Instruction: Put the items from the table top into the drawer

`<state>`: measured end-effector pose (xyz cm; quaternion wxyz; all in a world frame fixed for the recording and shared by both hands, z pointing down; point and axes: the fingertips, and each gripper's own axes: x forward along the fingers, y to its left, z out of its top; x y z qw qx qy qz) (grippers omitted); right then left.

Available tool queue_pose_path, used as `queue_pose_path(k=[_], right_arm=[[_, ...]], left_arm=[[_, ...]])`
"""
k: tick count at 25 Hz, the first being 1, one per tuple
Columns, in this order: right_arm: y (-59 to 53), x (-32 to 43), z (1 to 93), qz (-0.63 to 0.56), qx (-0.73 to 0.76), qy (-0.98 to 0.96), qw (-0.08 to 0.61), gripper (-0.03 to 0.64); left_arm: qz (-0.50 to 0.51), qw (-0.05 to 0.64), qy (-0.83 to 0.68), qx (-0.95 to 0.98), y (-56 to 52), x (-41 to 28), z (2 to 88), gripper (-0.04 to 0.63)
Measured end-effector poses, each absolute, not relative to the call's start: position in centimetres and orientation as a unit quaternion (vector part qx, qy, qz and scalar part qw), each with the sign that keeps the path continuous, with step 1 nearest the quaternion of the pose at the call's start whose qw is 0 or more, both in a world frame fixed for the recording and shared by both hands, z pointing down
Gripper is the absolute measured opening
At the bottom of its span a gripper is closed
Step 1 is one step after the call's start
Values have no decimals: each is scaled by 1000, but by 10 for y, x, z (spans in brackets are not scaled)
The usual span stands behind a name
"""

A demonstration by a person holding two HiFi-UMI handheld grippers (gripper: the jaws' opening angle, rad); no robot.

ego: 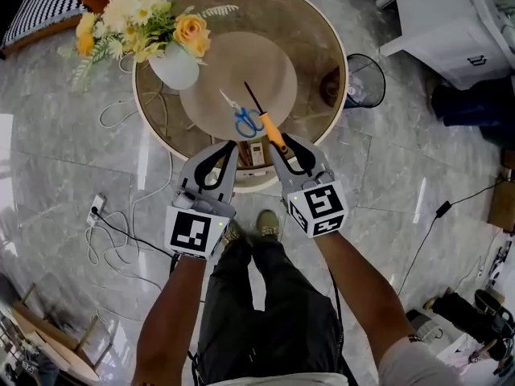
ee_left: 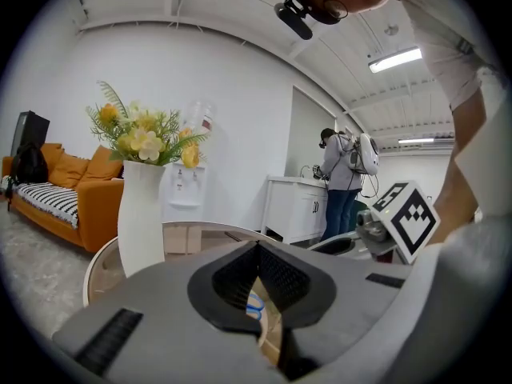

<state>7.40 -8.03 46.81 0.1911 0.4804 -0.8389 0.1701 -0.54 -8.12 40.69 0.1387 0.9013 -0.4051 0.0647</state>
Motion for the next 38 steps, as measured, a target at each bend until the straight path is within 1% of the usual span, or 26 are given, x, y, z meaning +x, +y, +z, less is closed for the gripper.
queue_pose_path(k=[8, 16, 27, 32, 38], right_arm=[[-38, 63, 421, 125, 456, -867, 162, 107], [13, 36, 426, 106, 383, -897, 190, 107], [67, 8, 488, 114, 302, -909, 262, 107], [88, 11, 548, 112, 281, -899, 316, 107], [89, 13, 609, 157, 287, -874, 360, 107]], left_arm=[[36, 136, -445, 884, -59, -19, 388, 0], [30, 146, -495, 856, -23, -49, 390, 0], [42, 161, -535, 828, 9, -80, 421, 0], [53, 172, -538, 824, 20, -87, 443, 0], [69, 181, -531, 825, 21, -94, 464, 0]])
